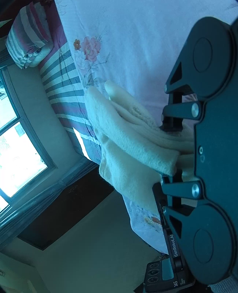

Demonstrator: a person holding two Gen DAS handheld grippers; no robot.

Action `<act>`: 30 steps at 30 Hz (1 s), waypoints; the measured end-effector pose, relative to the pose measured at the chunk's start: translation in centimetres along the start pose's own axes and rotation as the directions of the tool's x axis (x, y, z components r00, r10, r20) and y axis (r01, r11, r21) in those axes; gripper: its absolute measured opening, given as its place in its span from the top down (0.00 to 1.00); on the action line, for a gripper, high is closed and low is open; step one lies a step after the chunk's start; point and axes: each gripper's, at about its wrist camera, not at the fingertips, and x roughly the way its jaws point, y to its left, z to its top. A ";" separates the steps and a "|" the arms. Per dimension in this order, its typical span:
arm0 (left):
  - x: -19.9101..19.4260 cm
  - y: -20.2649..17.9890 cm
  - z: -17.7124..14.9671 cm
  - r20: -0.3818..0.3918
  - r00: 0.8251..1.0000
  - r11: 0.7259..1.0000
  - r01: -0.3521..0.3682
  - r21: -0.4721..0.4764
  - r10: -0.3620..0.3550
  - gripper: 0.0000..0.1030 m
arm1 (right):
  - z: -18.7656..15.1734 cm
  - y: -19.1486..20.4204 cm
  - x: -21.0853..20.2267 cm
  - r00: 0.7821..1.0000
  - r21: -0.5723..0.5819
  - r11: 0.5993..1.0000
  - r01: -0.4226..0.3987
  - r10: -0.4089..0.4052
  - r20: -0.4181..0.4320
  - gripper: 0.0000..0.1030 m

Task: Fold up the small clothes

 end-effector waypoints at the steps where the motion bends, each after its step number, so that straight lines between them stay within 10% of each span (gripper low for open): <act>1: -1.0 0.5 0.3 0.008 1.000 1.000 0.000 0.004 0.000 0.64 | 0.1 0.9 -0.1 1.000 -0.007 1.000 -0.002 0.002 0.004 0.68; 18: -15.3 17.3 0.1 0.034 0.986 0.986 -0.159 -0.055 0.161 0.64 | -4.2 16.7 12.4 0.984 -0.045 0.988 -0.148 0.143 -0.108 0.68; 30: -15.2 27.2 -6.4 -0.036 0.993 0.952 -0.115 -0.285 0.109 0.49 | -9.3 17.0 18.4 0.966 0.053 0.996 -0.073 0.083 -0.243 0.61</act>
